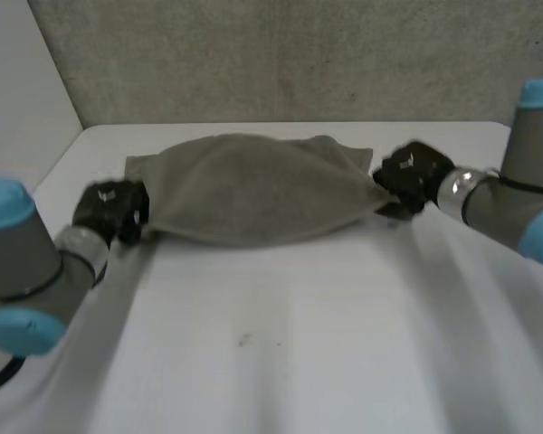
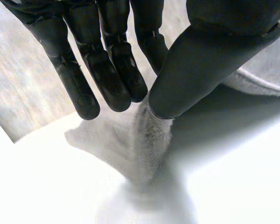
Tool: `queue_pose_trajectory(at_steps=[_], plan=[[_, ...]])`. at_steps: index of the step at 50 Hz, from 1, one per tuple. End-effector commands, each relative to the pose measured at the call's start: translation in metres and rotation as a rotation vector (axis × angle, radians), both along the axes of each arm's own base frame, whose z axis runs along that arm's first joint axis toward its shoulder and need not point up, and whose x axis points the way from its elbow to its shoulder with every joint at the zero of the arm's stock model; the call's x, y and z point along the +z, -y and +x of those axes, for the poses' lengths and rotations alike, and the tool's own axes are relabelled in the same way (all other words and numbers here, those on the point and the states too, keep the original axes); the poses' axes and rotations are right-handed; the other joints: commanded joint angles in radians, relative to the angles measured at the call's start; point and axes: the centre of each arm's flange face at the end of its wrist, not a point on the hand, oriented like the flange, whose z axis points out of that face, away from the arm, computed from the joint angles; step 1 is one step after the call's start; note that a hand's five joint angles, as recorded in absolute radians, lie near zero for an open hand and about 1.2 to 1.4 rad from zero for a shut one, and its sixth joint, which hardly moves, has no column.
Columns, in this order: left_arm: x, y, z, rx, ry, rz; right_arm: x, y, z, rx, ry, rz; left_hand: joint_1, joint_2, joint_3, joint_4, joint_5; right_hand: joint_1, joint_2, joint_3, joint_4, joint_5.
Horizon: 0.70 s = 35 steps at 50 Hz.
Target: Fold the towel.
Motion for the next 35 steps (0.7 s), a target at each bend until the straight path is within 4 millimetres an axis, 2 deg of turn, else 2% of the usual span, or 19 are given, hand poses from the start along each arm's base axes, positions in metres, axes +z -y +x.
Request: queue_pose_trajectory(at_steps=[1, 2, 4, 7, 9, 10, 12, 13, 15, 16, 18, 19, 22, 23, 25, 28, 32, 35], plan=[[-0.001, -0.025, 0.019, 0.006, 0.140, -0.003, 0.001, -0.034, -0.032, -0.046, -0.044, 0.028, 0.203, 0.177, 0.178, 0.178, 0.192, 0.064, 0.065, 0.058, 0.057, 0.052], [-0.001, -0.025, 0.019, 0.006, 0.141, -0.003, 0.001, -0.034, -0.032, -0.046, -0.044, 0.028, 0.203, 0.177, 0.178, 0.178, 0.192, 0.064, 0.065, 0.058, 0.057, 0.052], [0.005, -0.034, 0.024, 0.001, 0.154, -0.013, 0.010, -0.046, -0.048, -0.081, -0.043, 0.001, 0.203, 0.177, 0.178, 0.178, 0.192, 0.064, 0.065, 0.058, 0.057, 0.052], [0.008, -0.039, 0.024, -0.012, 0.153, -0.016, 0.015, -0.052, -0.055, -0.098, -0.041, -0.013, 0.203, 0.177, 0.178, 0.178, 0.192, 0.064, 0.065, 0.058, 0.057, 0.052], [0.029, -0.051, 0.024, -0.037, 0.136, -0.074, 0.022, -0.066, -0.067, -0.128, -0.040, -0.023, 0.203, 0.177, 0.178, 0.178, 0.192, 0.064, 0.065, 0.058, 0.057, 0.052], [0.029, -0.051, 0.024, -0.037, 0.136, -0.074, 0.022, -0.066, -0.067, -0.128, -0.040, -0.023, 0.203, 0.177, 0.178, 0.178, 0.192, 0.064, 0.065, 0.058, 0.057, 0.052], [0.049, -0.067, 0.024, -0.059, 0.127, -0.129, 0.036, -0.079, -0.078, -0.159, -0.036, -0.048, 0.203, 0.177, 0.178, 0.178, 0.192, 0.064, 0.065, 0.058, 0.057, 0.052], [0.049, -0.067, 0.024, -0.059, 0.126, -0.129, 0.036, -0.079, -0.078, -0.159, -0.036, -0.049, 0.203, 0.177, 0.178, 0.178, 0.192, 0.064, 0.065, 0.058, 0.057, 0.052], [0.066, -0.086, 0.026, -0.067, 0.120, -0.171, 0.052, -0.093, -0.092, -0.207, -0.033, -0.096, 0.203, 0.177, 0.178, 0.178, 0.192, 0.064, 0.065, 0.058, 0.057, 0.052], [0.066, -0.086, 0.026, -0.067, 0.120, -0.171, 0.052, -0.093, -0.092, -0.207, -0.033, -0.096, 0.203, 0.177, 0.178, 0.178, 0.192, 0.064, 0.065, 0.058, 0.057, 0.052], [0.080, -0.107, 0.029, -0.066, 0.118, -0.199, 0.067, -0.106, -0.107, -0.256, -0.053, -0.163, 0.203, 0.177, 0.178, 0.178, 0.192, 0.064, 0.065, 0.058, 0.057, 0.052], [0.080, -0.107, 0.029, -0.066, 0.118, -0.199, 0.067, -0.106, -0.107, -0.256, -0.053, -0.163, 0.203, 0.177, 0.178, 0.178, 0.192, 0.064, 0.065, 0.058, 0.057, 0.052], [0.091, -0.134, 0.032, -0.076, 0.128, -0.200, 0.079, -0.125, -0.116, -0.257, -0.104, -0.210, 0.203, 0.177, 0.178, 0.178, 0.192, 0.064, 0.065, 0.058, 0.057, 0.052], [0.093, -0.139, 0.032, -0.085, 0.139, -0.204, 0.079, -0.125, -0.116, -0.257, -0.104, -0.210, 0.203, 0.177, 0.178, 0.178, 0.192, 0.064, 0.065, 0.058, 0.057, 0.052], [0.093, -0.140, 0.032, -0.093, 0.150, -0.209, 0.082, -0.136, -0.113, -0.211, -0.114, -0.198, 0.203, 0.177, 0.178, 0.178, 0.192, 0.064, 0.065, 0.058, 0.057, 0.052], [0.092, -0.139, 0.031, -0.102, 0.178, -0.218, 0.081, -0.140, -0.110, -0.172, -0.116, -0.179, 0.203, 0.177, 0.178, 0.178, 0.192, 0.064, 0.065, 0.058, 0.057, 0.052], [0.091, -0.133, 0.032, -0.101, 0.196, -0.216, 0.079, -0.137, -0.109, -0.152, -0.124, -0.189, 0.203, 0.177, 0.178, 0.178, 0.192, 0.064, 0.065, 0.058, 0.057, 0.052], [0.079, -0.112, 0.030, -0.098, 0.208, -0.185, 0.064, -0.122, -0.108, -0.106, -0.165, -0.161, 0.203, 0.177, 0.178, 0.178, 0.192, 0.064, 0.065, 0.058, 0.057, 0.052]])
